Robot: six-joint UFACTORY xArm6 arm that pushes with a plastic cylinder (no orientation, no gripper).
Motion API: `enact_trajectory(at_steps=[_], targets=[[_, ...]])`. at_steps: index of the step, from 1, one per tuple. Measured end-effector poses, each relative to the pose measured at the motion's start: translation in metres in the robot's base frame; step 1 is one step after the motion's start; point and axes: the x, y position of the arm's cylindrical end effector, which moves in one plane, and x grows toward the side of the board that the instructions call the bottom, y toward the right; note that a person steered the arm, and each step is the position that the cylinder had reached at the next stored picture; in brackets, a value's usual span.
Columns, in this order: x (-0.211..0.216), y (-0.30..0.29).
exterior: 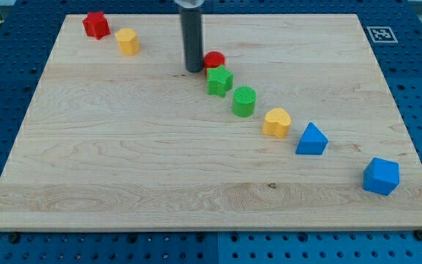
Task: Push the red circle to the center left
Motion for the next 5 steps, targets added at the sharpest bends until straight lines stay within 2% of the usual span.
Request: enact_trajectory(at_steps=[3,4,5], targets=[[-0.007,0.161],[-0.007,0.204],[-0.006,0.219]])
